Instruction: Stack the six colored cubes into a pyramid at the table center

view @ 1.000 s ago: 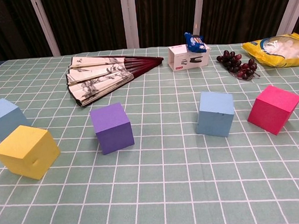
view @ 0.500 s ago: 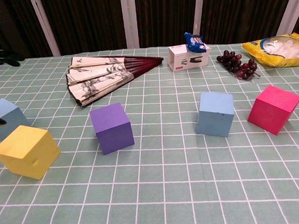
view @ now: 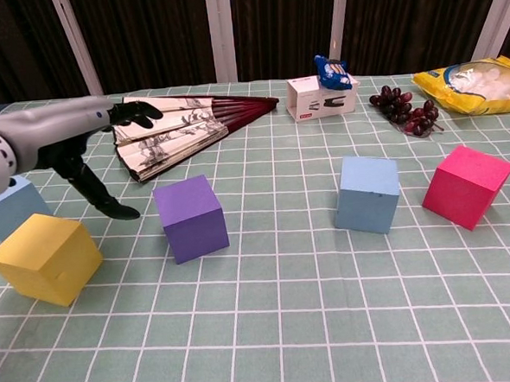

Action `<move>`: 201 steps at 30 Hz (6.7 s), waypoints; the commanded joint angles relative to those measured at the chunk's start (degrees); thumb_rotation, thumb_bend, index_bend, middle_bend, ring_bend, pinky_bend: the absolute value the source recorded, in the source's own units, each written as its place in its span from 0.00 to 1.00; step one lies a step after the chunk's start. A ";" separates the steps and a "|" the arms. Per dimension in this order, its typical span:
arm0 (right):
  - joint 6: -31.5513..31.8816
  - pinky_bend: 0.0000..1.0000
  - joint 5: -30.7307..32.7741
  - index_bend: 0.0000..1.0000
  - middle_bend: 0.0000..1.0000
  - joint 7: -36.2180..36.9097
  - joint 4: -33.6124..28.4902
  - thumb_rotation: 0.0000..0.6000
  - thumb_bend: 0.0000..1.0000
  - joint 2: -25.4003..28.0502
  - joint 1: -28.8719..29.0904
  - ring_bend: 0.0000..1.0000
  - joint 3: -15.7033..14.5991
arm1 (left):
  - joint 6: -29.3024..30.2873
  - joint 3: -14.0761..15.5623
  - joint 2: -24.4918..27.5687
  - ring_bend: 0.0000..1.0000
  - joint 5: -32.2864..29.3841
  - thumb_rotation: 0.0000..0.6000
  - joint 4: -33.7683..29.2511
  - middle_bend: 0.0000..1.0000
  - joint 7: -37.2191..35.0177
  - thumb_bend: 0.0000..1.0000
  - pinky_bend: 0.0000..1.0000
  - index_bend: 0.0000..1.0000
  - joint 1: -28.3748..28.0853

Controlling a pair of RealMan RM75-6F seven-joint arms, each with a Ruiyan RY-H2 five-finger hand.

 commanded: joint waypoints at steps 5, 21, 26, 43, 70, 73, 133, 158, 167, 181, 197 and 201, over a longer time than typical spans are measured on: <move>-0.42 0.04 0.03 0.00 0.00 0.09 -0.17 1.00 0.28 0.10 0.08 0.00 -0.11 | -0.81 -0.83 -6.17 0.03 -4.66 1.00 5.80 0.06 0.73 0.11 0.00 0.00 -4.47; -1.35 0.04 0.28 0.00 0.00 0.45 -0.77 1.00 0.28 0.44 0.24 0.00 -0.32 | -0.42 -0.30 -9.77 0.03 -7.80 1.00 10.63 0.06 -0.84 0.11 0.00 0.00 -8.53; -1.28 0.04 0.22 0.00 0.00 0.44 -0.85 1.00 0.28 0.49 0.21 0.00 -0.33 | 0.03 -0.17 -9.56 0.03 -7.97 1.00 10.96 0.06 -1.45 0.11 0.00 0.00 -8.91; -1.28 0.04 -0.02 0.00 0.00 0.73 -1.07 1.00 0.28 0.66 0.10 0.00 -0.52 | 2.35 -0.25 -7.58 0.03 -6.59 1.00 9.54 0.06 -3.25 0.13 0.00 0.00 -9.00; -1.43 0.04 0.11 0.00 0.00 1.10 -1.37 1.00 0.28 0.95 0.01 0.00 -0.57 | 0.77 -1.46 -11.79 0.05 -11.49 1.00 17.50 0.31 -3.79 0.14 0.02 0.00 -12.39; -1.43 0.04 0.14 0.00 0.00 1.14 -1.38 1.00 0.28 0.96 -0.04 0.00 -0.61 | 0.24 -1.64 -12.34 0.05 -11.86 1.00 18.71 0.31 -3.81 0.15 0.02 0.00 -12.87; -2.71 0.04 2.43 0.00 0.00 2.42 -1.85 1.00 0.28 1.43 0.17 0.00 0.12 | -17.89 -5.24 -16.88 0.06 -10.84 1.00 39.53 0.34 -7.57 0.44 0.02 0.00 -27.78; -2.42 0.04 2.44 0.00 0.00 2.21 -2.09 1.00 0.28 1.06 0.05 0.00 0.19 | -21.88 -1.21 -13.38 0.06 -4.84 1.00 40.03 0.31 -13.30 0.41 0.02 0.00 -27.67; -2.34 0.04 2.29 0.00 0.00 2.35 -2.05 1.00 0.28 1.12 -0.01 0.00 0.14 | -21.63 -0.20 -13.60 0.06 -3.80 1.00 40.20 0.29 -14.88 0.41 0.02 0.00 -27.16; -2.47 0.04 2.19 0.00 0.00 2.51 -2.08 1.00 0.28 1.23 0.04 0.00 0.11 | -18.83 -0.23 -14.72 0.06 -6.59 1.00 39.89 0.29 -13.46 0.41 0.02 0.00 -26.90; -2.38 0.04 1.89 0.00 0.00 2.72 -2.08 1.00 0.28 1.28 -0.01 0.00 0.01 | -17.97 -0.04 -14.55 0.06 -7.58 1.00 38.91 0.26 -12.33 0.40 0.02 0.00 -26.82; -2.36 0.04 1.85 0.00 0.00 2.72 -2.10 1.00 0.28 1.29 -0.01 0.00 0.00 | -18.07 0.12 -14.39 0.05 -8.07 1.00 38.67 0.24 -12.02 0.37 0.02 0.00 -26.77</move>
